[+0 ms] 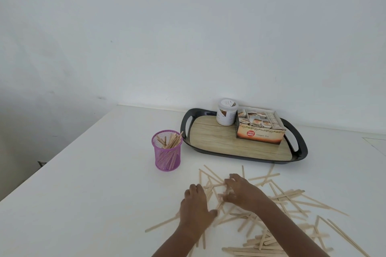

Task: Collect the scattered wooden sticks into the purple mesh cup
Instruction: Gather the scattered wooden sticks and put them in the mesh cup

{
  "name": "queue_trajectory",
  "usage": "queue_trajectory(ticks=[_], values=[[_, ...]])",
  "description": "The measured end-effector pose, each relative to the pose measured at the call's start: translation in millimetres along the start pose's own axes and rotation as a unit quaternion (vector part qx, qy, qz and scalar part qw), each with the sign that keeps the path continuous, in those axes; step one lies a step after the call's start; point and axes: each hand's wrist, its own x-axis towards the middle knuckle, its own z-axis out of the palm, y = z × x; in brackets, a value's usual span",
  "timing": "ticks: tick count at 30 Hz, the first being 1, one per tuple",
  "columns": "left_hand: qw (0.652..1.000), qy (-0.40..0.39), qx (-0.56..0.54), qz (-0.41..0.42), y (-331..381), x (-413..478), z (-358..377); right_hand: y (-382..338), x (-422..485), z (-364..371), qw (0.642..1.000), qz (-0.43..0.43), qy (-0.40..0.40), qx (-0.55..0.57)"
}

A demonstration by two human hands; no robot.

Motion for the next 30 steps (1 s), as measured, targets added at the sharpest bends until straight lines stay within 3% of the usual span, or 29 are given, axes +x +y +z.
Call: queue_trajectory(ticks=[6,12,21,30], values=[[0.999,0.022,0.006,0.024,3.1,0.2,-0.5,15.2,-16.5,-2.1,0.999,-0.025,-0.017,-0.038],[0.998,0.039,0.012,0.049,3.8,6.8,-3.5,19.1,-19.5,-3.2,0.998,-0.030,0.028,-0.044],[0.996,0.040,0.082,-0.001,8.2,7.8,-5.1,22.3,-13.9,-0.8,0.998,-0.035,0.013,-0.046],[0.992,0.046,0.114,-0.014,11.9,10.9,-6.2,24.3,-9.7,4.1,0.988,-0.075,0.091,-0.101]])
